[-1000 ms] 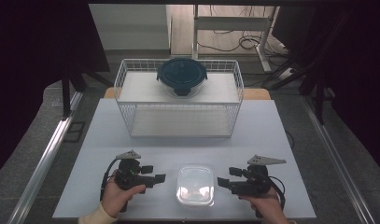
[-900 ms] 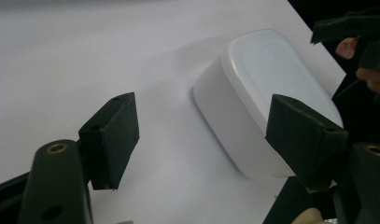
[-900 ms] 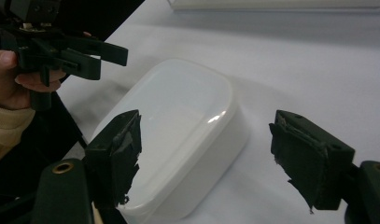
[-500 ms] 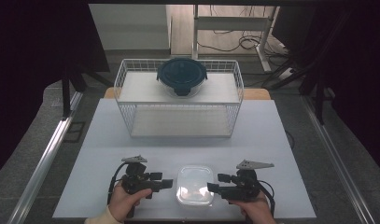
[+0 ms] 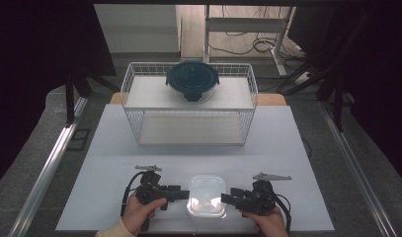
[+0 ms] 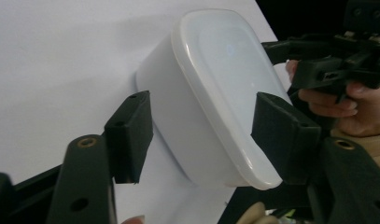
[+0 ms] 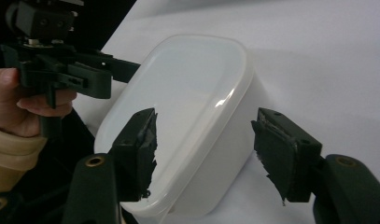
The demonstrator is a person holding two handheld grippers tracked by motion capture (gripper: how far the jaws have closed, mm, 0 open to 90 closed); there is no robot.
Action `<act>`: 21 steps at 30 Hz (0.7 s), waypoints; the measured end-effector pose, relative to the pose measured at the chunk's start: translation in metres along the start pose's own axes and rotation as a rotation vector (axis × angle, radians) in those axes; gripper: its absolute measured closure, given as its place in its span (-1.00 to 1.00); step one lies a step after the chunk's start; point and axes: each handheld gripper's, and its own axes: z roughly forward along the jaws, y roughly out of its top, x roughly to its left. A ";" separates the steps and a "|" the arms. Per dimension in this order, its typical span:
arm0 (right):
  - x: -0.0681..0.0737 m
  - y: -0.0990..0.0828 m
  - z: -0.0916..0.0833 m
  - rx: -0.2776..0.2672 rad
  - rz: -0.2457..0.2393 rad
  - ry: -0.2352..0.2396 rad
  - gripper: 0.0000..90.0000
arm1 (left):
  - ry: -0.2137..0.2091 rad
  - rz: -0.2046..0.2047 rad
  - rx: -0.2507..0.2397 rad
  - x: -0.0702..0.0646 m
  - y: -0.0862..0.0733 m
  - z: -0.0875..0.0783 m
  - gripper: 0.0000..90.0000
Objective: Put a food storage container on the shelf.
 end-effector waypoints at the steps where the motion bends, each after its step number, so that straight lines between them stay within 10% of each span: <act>1: 0.000 -0.001 0.000 -0.002 0.009 0.003 -0.08 | -0.005 0.002 -0.001 0.000 0.000 0.001 -0.07; 21: -0.008 -0.005 0.005 0.023 0.135 0.069 0.44 | -0.064 -0.061 0.005 0.001 -0.002 0.009 0.42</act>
